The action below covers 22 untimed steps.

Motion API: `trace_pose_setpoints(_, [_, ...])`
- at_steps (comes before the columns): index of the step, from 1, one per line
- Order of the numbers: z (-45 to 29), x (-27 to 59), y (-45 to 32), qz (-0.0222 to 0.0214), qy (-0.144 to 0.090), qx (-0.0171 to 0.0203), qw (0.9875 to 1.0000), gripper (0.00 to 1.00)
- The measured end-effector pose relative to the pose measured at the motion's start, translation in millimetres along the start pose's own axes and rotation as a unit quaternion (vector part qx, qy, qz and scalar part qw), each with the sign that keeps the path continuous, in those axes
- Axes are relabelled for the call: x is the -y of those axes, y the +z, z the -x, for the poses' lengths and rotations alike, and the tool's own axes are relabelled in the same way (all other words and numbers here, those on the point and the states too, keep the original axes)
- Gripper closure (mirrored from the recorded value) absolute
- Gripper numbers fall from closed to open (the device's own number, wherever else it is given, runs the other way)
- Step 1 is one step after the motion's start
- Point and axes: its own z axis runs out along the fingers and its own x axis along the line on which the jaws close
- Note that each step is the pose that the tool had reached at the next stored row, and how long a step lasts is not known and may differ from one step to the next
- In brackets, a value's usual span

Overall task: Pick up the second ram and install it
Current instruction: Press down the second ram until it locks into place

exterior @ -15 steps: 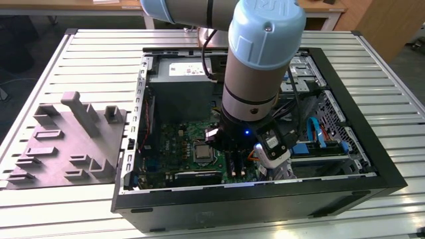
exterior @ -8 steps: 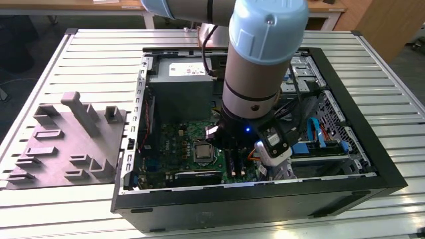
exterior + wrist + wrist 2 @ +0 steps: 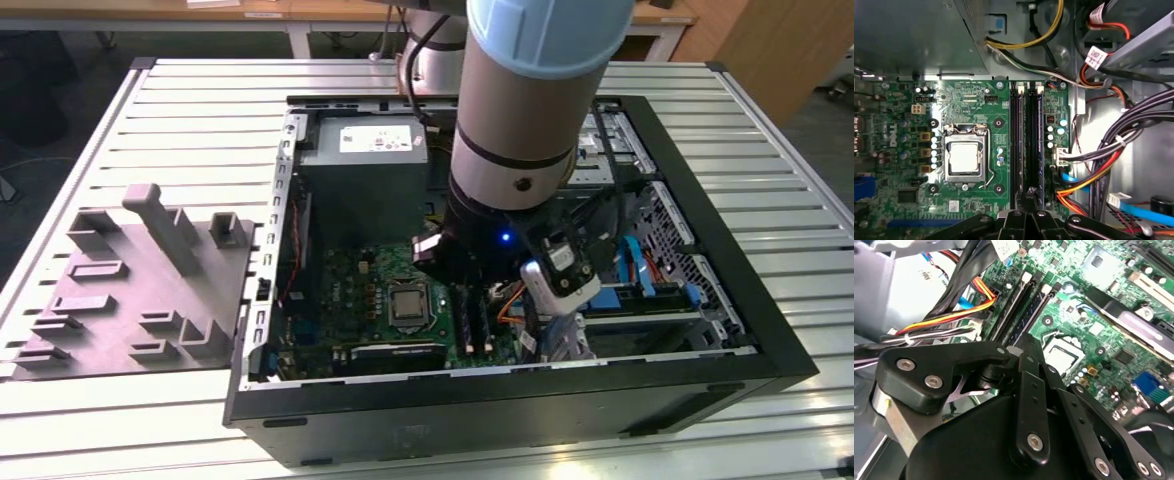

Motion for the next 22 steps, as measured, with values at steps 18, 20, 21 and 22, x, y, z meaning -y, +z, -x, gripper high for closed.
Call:
trace_pose_setpoints(18, [-0.5, -23.4, 0.9, -0.0004, 0.000, 0.0001, 1.0000, 0.90])
trace_pose_setpoints(20, [-0.5, -23.5, 0.9, -0.0005, 0.000, 0.0001, 1.0000, 0.90])
trace_pose_setpoints(21, [-0.6, -23.6, 0.9, -0.0005, 0.000, 0.0001, 1.0000, 0.90])
trace_pose_setpoints(22, [-0.6, -23.7, 0.9, -0.0005, 0.000, 0.0001, 1.0000, 0.90])
